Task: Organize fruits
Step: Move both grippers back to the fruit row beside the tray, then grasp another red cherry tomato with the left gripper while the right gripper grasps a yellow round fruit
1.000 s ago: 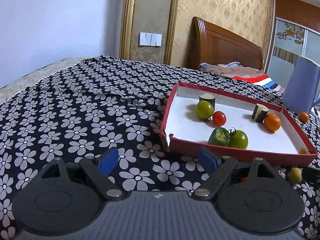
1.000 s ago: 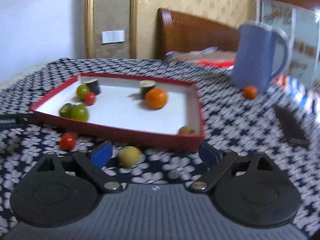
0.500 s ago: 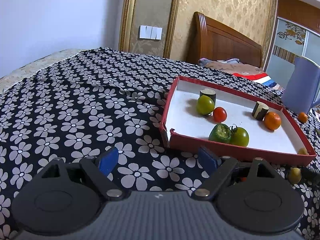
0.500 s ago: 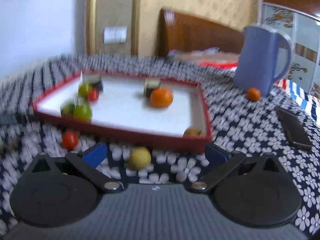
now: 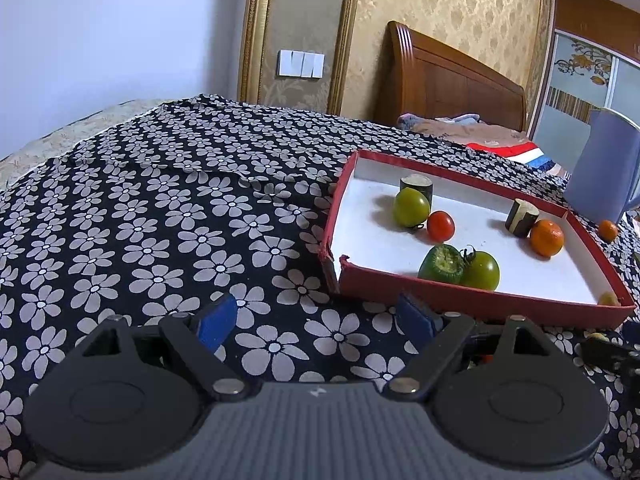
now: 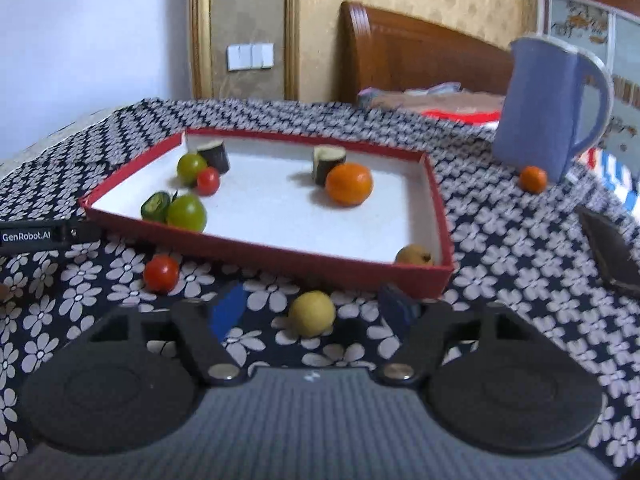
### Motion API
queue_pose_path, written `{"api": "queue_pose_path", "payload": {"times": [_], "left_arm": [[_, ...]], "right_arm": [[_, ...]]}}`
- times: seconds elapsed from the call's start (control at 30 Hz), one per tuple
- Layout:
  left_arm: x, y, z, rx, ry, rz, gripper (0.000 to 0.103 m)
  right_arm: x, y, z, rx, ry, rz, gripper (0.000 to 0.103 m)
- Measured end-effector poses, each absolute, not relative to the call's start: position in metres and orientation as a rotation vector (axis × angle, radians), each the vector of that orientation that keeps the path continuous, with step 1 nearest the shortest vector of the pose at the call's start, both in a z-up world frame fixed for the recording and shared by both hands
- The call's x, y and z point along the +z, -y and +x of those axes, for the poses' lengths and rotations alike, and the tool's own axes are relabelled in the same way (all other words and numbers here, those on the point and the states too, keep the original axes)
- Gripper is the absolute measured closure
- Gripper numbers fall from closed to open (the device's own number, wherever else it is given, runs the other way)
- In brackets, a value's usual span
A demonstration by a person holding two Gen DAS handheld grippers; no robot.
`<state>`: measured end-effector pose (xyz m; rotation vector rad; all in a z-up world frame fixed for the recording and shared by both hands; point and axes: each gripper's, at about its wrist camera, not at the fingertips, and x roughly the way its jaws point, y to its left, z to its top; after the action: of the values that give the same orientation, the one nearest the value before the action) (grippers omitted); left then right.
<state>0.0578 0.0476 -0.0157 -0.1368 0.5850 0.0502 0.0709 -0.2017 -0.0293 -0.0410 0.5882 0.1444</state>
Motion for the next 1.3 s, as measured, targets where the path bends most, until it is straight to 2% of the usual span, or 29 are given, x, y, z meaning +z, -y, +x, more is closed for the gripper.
{"api": "queue_pose_path", "payload": {"times": [0.1, 0.13, 0.17, 0.27, 0.3, 0.37, 0.67, 0.87, 1.07, 1.27, 1.3], "left_arm": [[-0.016, -0.048, 0.058, 0.048, -0.585, -0.138, 0.016], [-0.016, -0.048, 0.058, 0.049, -0.585, -0.139, 0.016], [-0.016, -0.048, 0.058, 0.048, -0.585, -0.140, 0.016], [-0.016, -0.048, 0.059, 0.049, -0.587, -0.136, 0.016], [-0.016, -0.048, 0.058, 0.049, -0.585, -0.136, 0.016], [-0.016, -0.048, 0.059, 0.050, -0.588, -0.133, 0.016], [0.003, -0.040, 0.046, -0.057, -0.546, -0.109, 0.016], [0.019, -0.004, 0.021, -0.234, -0.462, 0.026, 0.016], [0.008, 0.030, 0.026, -0.265, -0.474, 0.157, 0.016], [-0.004, 0.042, 0.041, -0.254, -0.527, 0.169, 0.016], [-0.006, 0.041, 0.041, -0.256, -0.535, 0.164, 0.021]], "right_arm": [[-0.035, 0.197, 0.075, 0.151, -0.606, -0.065, 0.037], [-0.036, 0.197, 0.076, 0.159, -0.611, -0.062, 0.040], [-0.036, 0.197, 0.077, 0.167, -0.615, -0.057, 0.049], [-0.040, 0.196, 0.081, 0.150, -0.629, -0.071, 0.057], [-0.041, 0.196, 0.082, 0.136, -0.629, -0.076, 0.067], [-0.042, 0.197, 0.082, 0.148, -0.634, -0.064, 0.078], [-0.039, 0.197, 0.073, 0.138, -0.598, -0.072, 0.078], [-0.038, 0.208, 0.069, 0.127, -0.580, -0.029, 0.078], [-0.039, 0.212, 0.069, 0.117, -0.573, -0.004, 0.078], [-0.039, 0.214, 0.068, 0.111, -0.564, 0.014, 0.078], [-0.039, 0.214, 0.068, 0.114, -0.563, 0.016, 0.078]]}}
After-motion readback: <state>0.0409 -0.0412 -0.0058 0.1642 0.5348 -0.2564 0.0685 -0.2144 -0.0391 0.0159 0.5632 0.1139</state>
